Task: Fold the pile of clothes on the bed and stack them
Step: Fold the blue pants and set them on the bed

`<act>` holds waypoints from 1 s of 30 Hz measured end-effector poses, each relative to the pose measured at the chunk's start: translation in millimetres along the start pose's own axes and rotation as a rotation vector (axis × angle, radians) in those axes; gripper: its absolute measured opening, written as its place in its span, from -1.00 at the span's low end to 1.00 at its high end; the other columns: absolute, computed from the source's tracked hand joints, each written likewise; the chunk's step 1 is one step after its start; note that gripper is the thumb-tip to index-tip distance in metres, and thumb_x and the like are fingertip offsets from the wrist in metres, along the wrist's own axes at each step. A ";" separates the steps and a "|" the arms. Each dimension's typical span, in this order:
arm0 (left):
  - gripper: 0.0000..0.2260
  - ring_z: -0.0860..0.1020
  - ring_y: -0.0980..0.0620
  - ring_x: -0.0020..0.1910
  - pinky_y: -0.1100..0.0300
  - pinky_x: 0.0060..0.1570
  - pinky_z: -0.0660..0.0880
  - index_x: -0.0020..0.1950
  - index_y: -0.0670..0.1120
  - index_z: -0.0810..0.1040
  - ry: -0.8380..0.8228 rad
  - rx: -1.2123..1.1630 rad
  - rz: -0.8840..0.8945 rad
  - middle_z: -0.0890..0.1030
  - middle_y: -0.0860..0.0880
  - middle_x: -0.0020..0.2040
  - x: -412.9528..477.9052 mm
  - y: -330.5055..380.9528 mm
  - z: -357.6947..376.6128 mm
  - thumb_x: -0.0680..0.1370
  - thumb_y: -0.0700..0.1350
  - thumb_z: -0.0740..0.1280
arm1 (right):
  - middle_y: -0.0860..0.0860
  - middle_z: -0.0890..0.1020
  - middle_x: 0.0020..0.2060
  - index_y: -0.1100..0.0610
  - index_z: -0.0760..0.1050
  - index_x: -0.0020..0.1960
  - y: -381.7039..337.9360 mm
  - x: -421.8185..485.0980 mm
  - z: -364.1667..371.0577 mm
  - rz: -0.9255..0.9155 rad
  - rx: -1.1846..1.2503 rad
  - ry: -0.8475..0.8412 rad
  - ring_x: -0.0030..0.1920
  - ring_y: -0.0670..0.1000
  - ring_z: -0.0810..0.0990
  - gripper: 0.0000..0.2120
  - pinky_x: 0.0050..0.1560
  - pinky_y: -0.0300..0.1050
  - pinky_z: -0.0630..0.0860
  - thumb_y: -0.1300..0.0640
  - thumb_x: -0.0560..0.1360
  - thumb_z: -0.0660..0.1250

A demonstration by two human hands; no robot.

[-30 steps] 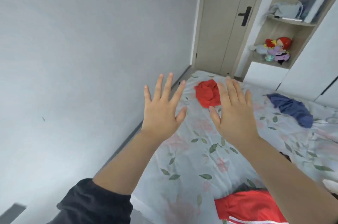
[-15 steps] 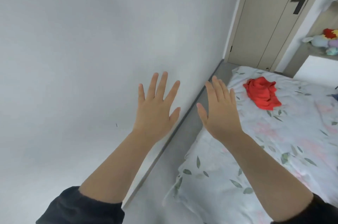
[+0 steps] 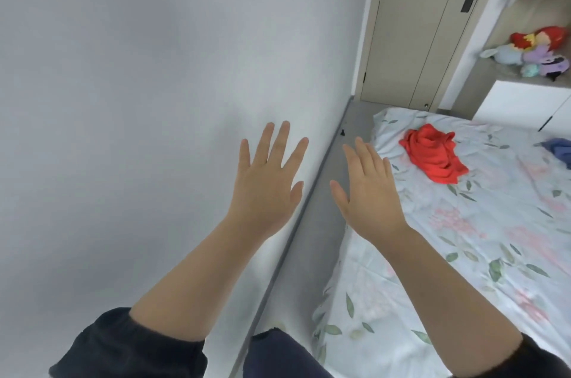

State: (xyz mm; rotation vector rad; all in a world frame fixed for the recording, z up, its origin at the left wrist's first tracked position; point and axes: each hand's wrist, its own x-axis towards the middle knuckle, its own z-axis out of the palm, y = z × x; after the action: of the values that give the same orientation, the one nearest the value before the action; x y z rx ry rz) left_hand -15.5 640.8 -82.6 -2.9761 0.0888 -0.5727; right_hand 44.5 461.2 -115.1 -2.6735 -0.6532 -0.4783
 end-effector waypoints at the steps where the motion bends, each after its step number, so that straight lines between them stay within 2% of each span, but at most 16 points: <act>1: -0.41 -0.12 -0.15 0.55 -0.22 0.44 -0.03 0.58 0.02 -0.01 0.016 0.006 0.026 -0.08 -0.12 0.58 16.5 -2.3 6.4 0.60 0.05 0.15 | 0.17 0.18 0.50 0.21 0.20 0.49 6.5 11.1 4.8 0.016 0.003 0.012 0.50 0.17 0.13 -0.42 0.46 0.16 0.05 -0.02 0.55 0.21; 7: -0.43 -0.10 -0.14 0.55 -0.21 0.44 -0.04 0.57 0.02 0.02 0.053 -0.030 0.146 -0.06 -0.11 0.58 148.8 3.3 62.4 0.60 0.05 0.14 | 0.21 0.27 0.46 0.26 0.29 0.44 87.6 82.9 30.7 0.174 -0.005 0.106 0.46 0.23 0.21 -0.44 0.43 0.21 0.11 0.09 0.51 0.32; 11: -0.44 -0.08 -0.14 0.55 -0.21 0.44 -0.02 0.57 0.02 0.04 0.038 -0.063 0.247 -0.04 -0.11 0.58 256.6 17.3 108.3 0.61 0.05 0.14 | 0.17 0.20 0.49 0.22 0.23 0.47 144.0 157.1 49.0 0.294 -0.033 0.098 0.49 0.20 0.14 -0.43 0.47 0.15 0.04 0.04 0.54 0.27; 14: -0.43 -0.06 -0.14 0.55 -0.21 0.43 0.00 0.57 0.02 0.05 0.007 -0.102 0.291 -0.02 -0.11 0.58 326.1 24.9 141.7 0.60 0.05 0.15 | 0.16 0.21 0.49 0.22 0.23 0.47 180.6 209.3 58.0 0.370 -0.042 0.133 0.49 0.20 0.16 -0.43 0.47 0.19 0.09 0.01 0.54 0.25; 21: -0.41 -0.05 -0.14 0.55 -0.22 0.43 0.03 0.57 0.03 0.04 -0.047 -0.235 0.257 0.00 -0.10 0.58 448.6 48.9 209.1 0.58 0.07 0.16 | 0.18 0.22 0.49 0.23 0.24 0.46 262.4 281.9 72.3 0.497 -0.119 0.087 0.48 0.21 0.17 -0.43 0.44 0.22 0.14 0.03 0.53 0.26; 25: -0.42 -0.11 -0.13 0.55 -0.21 0.44 -0.03 0.57 0.03 0.00 -0.060 -0.301 0.319 -0.06 -0.10 0.58 522.7 76.6 241.4 0.60 0.06 0.14 | 0.22 0.27 0.45 0.25 0.29 0.43 308.8 316.2 78.4 0.561 -0.152 0.118 0.45 0.24 0.24 -0.44 0.43 0.22 0.18 0.08 0.50 0.32; 30: -0.43 -0.11 -0.13 0.55 -0.24 0.44 -0.03 0.57 0.00 0.08 -0.044 -0.369 0.465 -0.04 -0.11 0.58 625.8 114.3 293.7 0.60 0.02 0.19 | 0.23 0.25 0.46 0.26 0.28 0.43 387.8 361.5 101.9 0.669 -0.216 0.096 0.46 0.25 0.22 -0.44 0.42 0.21 0.19 0.05 0.52 0.29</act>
State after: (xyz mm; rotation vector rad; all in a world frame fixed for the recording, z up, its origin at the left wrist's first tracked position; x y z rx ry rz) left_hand 670.1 506.9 -137.8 -3.1323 0.9464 -0.4680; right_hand 562.4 314.8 -157.9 -2.8193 0.3451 -0.4943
